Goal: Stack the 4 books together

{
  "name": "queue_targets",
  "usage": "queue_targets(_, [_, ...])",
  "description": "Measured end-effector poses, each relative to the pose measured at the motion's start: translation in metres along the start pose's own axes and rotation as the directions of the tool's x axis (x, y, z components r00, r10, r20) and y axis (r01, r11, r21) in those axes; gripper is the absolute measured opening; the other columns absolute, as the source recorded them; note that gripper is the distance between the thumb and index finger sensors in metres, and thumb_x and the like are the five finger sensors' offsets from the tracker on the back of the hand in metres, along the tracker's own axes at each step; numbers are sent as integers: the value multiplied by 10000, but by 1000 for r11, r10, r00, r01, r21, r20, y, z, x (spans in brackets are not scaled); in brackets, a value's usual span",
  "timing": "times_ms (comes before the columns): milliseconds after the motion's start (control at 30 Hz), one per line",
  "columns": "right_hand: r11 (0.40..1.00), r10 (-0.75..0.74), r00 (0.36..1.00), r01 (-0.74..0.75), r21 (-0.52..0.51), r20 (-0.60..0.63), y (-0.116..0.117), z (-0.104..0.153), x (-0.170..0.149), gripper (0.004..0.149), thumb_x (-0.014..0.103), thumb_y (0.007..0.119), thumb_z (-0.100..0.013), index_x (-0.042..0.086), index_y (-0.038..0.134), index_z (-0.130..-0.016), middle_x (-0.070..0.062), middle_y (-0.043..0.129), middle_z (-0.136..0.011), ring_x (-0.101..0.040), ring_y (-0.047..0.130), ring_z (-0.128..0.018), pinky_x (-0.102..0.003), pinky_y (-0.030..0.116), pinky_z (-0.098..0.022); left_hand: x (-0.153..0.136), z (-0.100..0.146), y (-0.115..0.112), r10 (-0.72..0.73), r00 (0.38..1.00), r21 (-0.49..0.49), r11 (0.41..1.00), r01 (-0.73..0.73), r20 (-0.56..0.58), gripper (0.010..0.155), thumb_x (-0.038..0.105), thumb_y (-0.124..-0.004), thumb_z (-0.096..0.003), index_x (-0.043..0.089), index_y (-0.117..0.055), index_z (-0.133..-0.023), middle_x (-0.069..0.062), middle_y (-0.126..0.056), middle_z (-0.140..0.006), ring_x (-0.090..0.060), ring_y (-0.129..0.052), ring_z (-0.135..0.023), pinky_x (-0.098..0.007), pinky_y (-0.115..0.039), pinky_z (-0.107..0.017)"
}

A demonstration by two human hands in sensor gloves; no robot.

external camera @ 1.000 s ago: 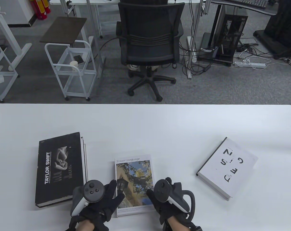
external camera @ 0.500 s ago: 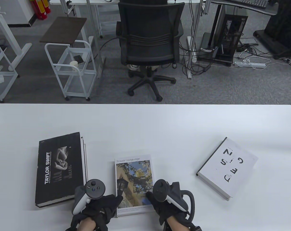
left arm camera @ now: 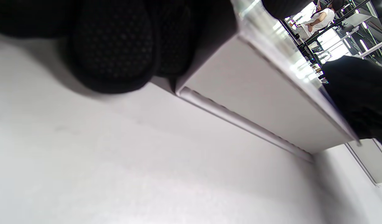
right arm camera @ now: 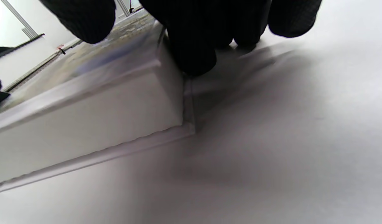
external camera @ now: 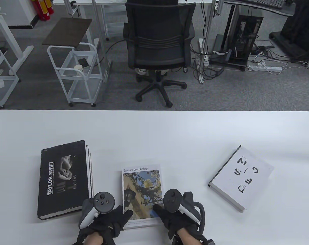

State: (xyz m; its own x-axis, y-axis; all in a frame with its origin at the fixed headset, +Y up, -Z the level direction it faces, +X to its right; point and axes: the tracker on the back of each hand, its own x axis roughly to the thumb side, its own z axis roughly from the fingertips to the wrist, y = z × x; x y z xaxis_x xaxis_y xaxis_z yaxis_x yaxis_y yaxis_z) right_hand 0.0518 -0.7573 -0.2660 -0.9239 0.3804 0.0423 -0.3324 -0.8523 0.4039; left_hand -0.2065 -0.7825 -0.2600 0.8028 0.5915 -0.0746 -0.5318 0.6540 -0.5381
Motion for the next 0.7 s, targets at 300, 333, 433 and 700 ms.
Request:
queue_targets(300, [997,-75,997,75,2,0,1,-3,-3,772,569,598,-632,-123,748,-939,-225,560,-1106,-524,528,-976,-577,638,-677,1,4,1,17,1000,67,998,-17,5,742,552,-618,-505,-10,-578,-987,-147,-949,-665,-270,-1047,-377,-509,-860,-316])
queue_targets(333, [997,-83,997,83,4,-2,0,-3,-4,771,569,598,-633,-123,748,-938,-221,560,-1106,-518,524,-978,-574,637,-678,2,6,1,15,1000,77,997,-15,6,742,553,-620,-504,-7,-580,-989,-154,-949,-684,-275,-1052,-391,-512,-862,-325])
queue_targets(433, [996,-92,996,93,7,-8,0,-3,-5,772,571,594,-635,-124,750,-933,-222,553,-1107,-514,516,-978,-575,631,-681,6,9,3,-1,999,114,993,-2,33,749,553,-621,-503,-12,-565,-990,-169,-934,-758,-280,-1059,-434,-515,-865,-356])
queue_targets(700, [995,-96,995,96,20,-9,1,-3,-5,758,574,588,-635,-103,761,-929,-224,528,-1113,-504,491,-987,-580,614,-690,7,9,4,56,993,174,982,-74,106,792,569,-583,-521,35,-353,-1058,-162,-791,-832,-243,-987,-508,-505,-825,-416])
